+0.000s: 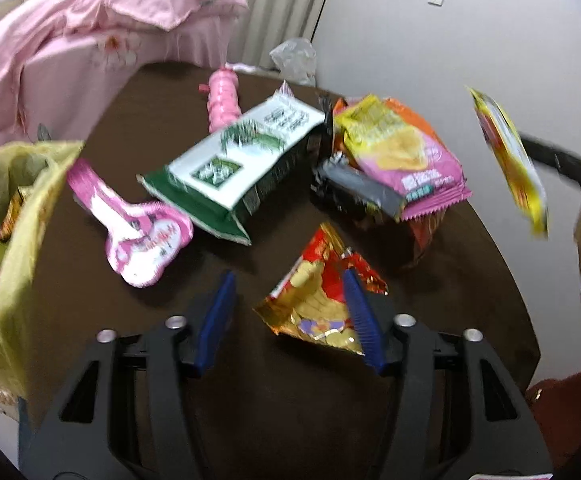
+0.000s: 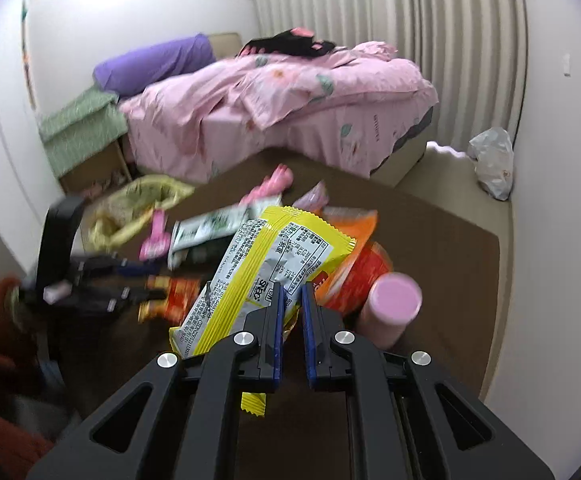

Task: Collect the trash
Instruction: 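Grasp the red snack packet with the left tool while the right holds the yellow wrapper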

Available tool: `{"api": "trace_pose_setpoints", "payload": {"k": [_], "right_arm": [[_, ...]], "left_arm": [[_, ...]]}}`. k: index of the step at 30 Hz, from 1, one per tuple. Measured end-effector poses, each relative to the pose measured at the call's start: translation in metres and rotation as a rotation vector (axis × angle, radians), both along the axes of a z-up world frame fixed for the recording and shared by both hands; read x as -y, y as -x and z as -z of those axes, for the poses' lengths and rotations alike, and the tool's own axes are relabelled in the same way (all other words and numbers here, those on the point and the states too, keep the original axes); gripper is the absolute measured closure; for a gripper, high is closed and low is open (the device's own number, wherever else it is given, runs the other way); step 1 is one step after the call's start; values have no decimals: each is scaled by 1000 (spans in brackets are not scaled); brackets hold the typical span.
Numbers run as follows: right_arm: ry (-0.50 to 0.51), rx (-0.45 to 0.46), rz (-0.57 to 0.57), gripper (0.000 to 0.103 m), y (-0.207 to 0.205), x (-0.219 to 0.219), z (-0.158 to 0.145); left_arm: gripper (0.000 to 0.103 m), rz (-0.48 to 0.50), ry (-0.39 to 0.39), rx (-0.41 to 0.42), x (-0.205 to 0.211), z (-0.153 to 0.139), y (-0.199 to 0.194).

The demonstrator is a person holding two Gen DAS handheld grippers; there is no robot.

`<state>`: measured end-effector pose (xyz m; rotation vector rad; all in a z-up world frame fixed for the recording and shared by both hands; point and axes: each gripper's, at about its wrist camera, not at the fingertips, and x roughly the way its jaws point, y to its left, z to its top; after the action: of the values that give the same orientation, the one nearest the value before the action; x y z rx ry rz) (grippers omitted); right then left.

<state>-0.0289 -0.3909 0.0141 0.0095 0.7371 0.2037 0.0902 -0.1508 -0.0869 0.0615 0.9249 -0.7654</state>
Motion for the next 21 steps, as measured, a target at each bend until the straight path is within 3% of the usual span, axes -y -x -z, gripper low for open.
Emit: {"api": "trace_pose_setpoints", "payload": {"k": [3, 5, 10, 21], "right_arm": [[-28, -37, -26, 93, 12, -10, 18], [-34, -55, -27, 93, 16, -17, 28], [-40, -61, -50, 93, 14, -32, 38], [-38, 11, -137, 93, 5, -65, 18]], "left_arm": [[81, -8, 8, -49, -5, 5, 2], [85, -14, 27, -60, -11, 4, 6], [88, -58, 32, -22, -31, -8, 16], [91, -159, 92, 94, -77, -54, 35]]}}
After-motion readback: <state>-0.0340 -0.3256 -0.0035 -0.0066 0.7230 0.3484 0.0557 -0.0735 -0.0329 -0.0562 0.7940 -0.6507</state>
